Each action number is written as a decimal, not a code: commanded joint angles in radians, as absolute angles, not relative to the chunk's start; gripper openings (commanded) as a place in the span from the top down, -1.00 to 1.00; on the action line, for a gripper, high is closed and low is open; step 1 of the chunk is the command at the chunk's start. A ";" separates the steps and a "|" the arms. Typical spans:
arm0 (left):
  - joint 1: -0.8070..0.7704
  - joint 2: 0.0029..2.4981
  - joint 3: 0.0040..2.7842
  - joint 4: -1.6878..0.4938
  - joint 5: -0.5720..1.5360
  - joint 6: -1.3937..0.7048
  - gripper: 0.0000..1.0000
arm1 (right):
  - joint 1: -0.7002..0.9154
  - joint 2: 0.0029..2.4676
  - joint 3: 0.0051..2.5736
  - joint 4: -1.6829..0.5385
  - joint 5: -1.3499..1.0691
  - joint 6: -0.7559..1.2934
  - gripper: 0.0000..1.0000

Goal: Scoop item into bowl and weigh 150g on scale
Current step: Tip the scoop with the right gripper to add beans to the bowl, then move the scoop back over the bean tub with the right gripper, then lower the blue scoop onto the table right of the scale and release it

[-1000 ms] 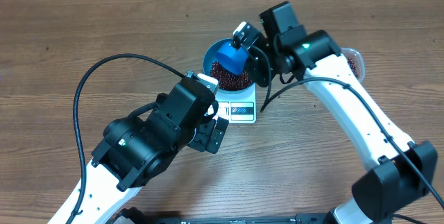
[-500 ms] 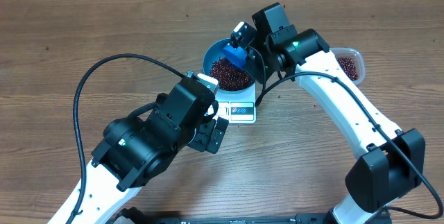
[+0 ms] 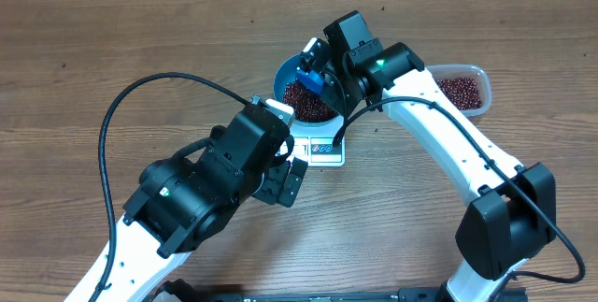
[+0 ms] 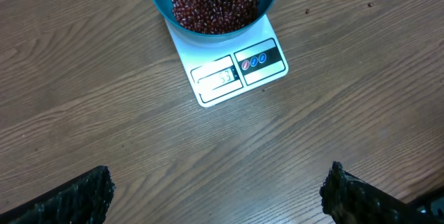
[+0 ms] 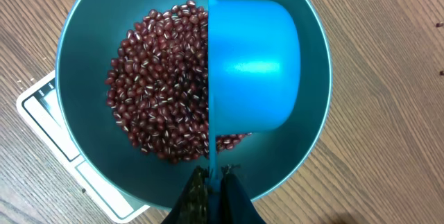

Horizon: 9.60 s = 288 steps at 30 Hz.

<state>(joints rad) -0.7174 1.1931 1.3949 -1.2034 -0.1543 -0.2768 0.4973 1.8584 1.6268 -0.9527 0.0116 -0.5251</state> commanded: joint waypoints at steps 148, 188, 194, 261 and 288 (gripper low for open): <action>-0.714 1.184 1.415 -1.200 -0.167 -0.258 -0.99 | -0.037 1.738 1.610 -1.000 -1.306 -0.150 0.92; -0.714 1.184 1.415 -1.200 -0.167 -0.258 -0.99 | 0.110 1.620 1.611 -1.206 0.482 -0.027 0.92; -0.714 1.184 1.415 -1.200 -0.167 -0.258 -0.99 | 0.110 1.620 1.611 -1.234 0.486 -0.011 0.92; -0.714 1.184 1.415 -1.200 -0.167 -0.258 -0.99 | 0.101 1.263 0.937 -1.202 -0.242 0.353 -0.66; -0.714 1.184 1.415 -1.200 -0.167 -0.258 -0.99 | 0.134 1.023 1.192 -1.318 -0.143 0.277 -1.00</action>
